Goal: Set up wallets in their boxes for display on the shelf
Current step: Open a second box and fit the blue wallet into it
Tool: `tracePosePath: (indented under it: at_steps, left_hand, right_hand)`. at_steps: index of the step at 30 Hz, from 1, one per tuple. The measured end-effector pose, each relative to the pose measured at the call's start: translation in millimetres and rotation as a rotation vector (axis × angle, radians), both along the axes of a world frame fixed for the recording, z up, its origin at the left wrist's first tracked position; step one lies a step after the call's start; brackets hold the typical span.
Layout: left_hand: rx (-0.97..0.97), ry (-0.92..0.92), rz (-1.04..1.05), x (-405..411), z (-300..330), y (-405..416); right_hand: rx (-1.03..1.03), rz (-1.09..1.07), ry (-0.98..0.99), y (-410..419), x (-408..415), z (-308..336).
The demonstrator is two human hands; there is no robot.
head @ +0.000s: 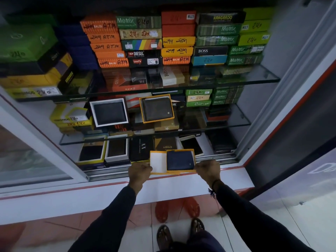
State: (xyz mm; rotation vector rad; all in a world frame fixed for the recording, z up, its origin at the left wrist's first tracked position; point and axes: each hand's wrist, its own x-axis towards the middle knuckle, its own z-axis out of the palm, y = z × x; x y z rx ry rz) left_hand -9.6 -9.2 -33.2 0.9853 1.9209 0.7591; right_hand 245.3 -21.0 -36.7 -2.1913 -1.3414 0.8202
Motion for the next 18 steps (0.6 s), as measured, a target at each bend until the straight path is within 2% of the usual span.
tracePosePath:
  at_steps: [6, 9, 12, 15, 18]
  left_hand:
    - [-0.030, -0.078, -0.085, 12.5, -11.7, 2.0]
    - [-0.030, -0.020, -0.124, 10.7, -12.9, 5.3]
    - [0.024, 0.084, -0.288, 7.7, -14.2, 7.0]
    - [0.059, 0.006, -0.449, 4.9, -22.6, 11.0]
    - [0.085, 0.118, -0.521, 8.0, -27.6, 14.6]
  right_hand:
    - [-0.017, 0.143, -0.044, 9.3, -30.6, 6.9]
    - [-0.088, 0.165, -0.044, 19.1, -40.5, 7.8]
    - [-0.118, 0.181, -0.079, 24.5, -43.0, 5.4]
    - [-0.034, 0.225, -0.132, 29.5, -43.3, 2.2]
    - [-0.101, 0.322, -0.115, 36.5, -50.1, 1.4]
